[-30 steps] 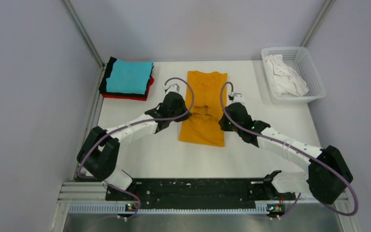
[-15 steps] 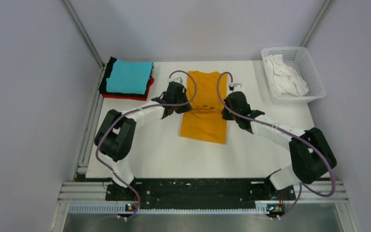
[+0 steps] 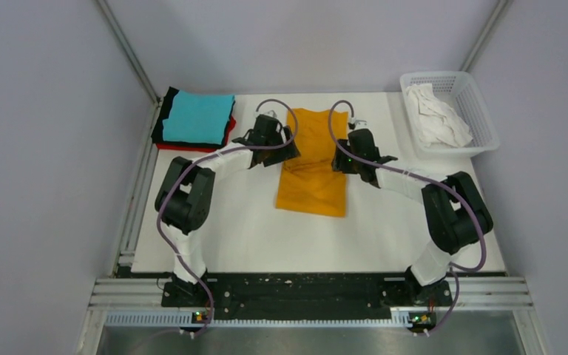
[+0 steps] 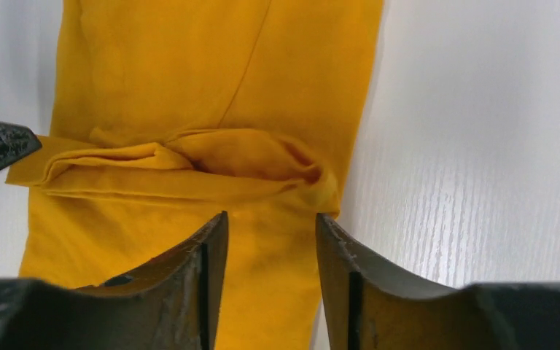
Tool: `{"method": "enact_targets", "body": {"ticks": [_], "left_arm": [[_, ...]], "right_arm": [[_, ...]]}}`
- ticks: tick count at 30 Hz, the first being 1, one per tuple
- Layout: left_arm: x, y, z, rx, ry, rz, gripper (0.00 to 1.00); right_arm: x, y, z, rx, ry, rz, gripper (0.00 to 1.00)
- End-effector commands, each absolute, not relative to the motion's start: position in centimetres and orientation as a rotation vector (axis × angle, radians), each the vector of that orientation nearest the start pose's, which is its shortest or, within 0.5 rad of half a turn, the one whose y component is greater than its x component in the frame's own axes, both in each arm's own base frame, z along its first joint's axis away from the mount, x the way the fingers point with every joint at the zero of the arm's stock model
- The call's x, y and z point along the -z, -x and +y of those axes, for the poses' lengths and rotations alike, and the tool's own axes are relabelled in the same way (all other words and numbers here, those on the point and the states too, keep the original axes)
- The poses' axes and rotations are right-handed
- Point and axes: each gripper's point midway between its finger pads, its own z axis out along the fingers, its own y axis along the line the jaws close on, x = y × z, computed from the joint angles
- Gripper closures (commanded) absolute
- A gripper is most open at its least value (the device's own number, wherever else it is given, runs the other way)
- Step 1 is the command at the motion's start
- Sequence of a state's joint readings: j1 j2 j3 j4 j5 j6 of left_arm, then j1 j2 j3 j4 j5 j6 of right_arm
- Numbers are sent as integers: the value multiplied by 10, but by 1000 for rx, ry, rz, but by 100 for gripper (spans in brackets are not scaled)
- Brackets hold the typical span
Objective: Fold and stack the t-shirts
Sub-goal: Fold the folded rectangular tshirt in 1/3 of the way
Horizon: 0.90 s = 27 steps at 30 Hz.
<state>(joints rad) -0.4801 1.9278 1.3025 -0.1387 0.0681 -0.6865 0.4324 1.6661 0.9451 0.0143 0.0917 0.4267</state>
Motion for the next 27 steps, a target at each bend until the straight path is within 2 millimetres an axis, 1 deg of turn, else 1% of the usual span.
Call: {"method": "enact_targets", "body": {"ticks": [1, 2, 3, 4, 5, 6, 7, 8, 9, 12, 13, 14, 15, 17, 18, 19, 22, 23, 24, 27], "left_arm": [[-102, -445, -260, 659, 220, 2365, 9], [-109, -444, -257, 659, 220, 2350, 3], [-114, -441, -254, 653, 223, 2339, 1], [-119, -437, -250, 650, 225, 2327, 1], [-122, -430, -246, 648, 227, 2323, 1], [-122, -421, -243, 648, 228, 2327, 1], [-123, -412, -239, 651, 233, 2326, 1], [-120, -401, -235, 659, 233, 2334, 1], [-120, -391, -234, 681, 225, 2332, 1], [-106, -353, -225, 727, 250, 2369, 1], [-99, -340, -222, 736, 259, 2386, 1], [-96, -331, -215, 726, 284, 2388, 1], [-87, -319, -206, 698, 318, 2402, 1], [-81, -306, -188, 625, 372, 2404, 1], [-77, -298, -181, 601, 403, 2411, 1], [-74, -294, -173, 571, 433, 2400, 1], [-73, -280, -164, 579, 463, 2371, 1], [-76, -277, -162, 584, 468, 2350, 1], [-77, -275, -160, 585, 470, 2337, 1], [-79, -273, -157, 591, 464, 2319, 1]], "right_arm": [[-105, -418, 188, -362, -42, 2210, 40], [-109, -418, 187, -361, -47, 2203, 32], [-108, -414, 185, -357, -49, 2217, 26], [-109, -409, 186, -369, -45, 2222, 22], [-112, -404, 187, -392, -41, 2219, 16], [-111, -397, 188, -417, -35, 2227, 11], [-111, -389, 190, -451, -26, 2232, 7], [-110, -381, 191, -477, -26, 2232, 5], [-114, -375, 195, -522, -13, 2204, 3], [-125, -353, 209, -634, 71, 2160, 2], [-130, -347, 217, -679, 105, 2142, 1], [-133, -339, 229, -740, 155, 2119, 1], [-138, -330, 245, -836, 223, 2083, 1], [-140, -321, 271, -952, 297, 2064, 1], [-136, -318, 283, -980, 331, 2080, 1], [-132, -318, 293, -988, 358, 2095, 1], [-119, -325, 316, -1003, 391, 2128, 1], [-118, -331, 321, -1014, 388, 2119, 1], [-113, -338, 327, -1023, 379, 2117, 1], [-109, -365, 341, -1000, 359, 2114, 1]]}}
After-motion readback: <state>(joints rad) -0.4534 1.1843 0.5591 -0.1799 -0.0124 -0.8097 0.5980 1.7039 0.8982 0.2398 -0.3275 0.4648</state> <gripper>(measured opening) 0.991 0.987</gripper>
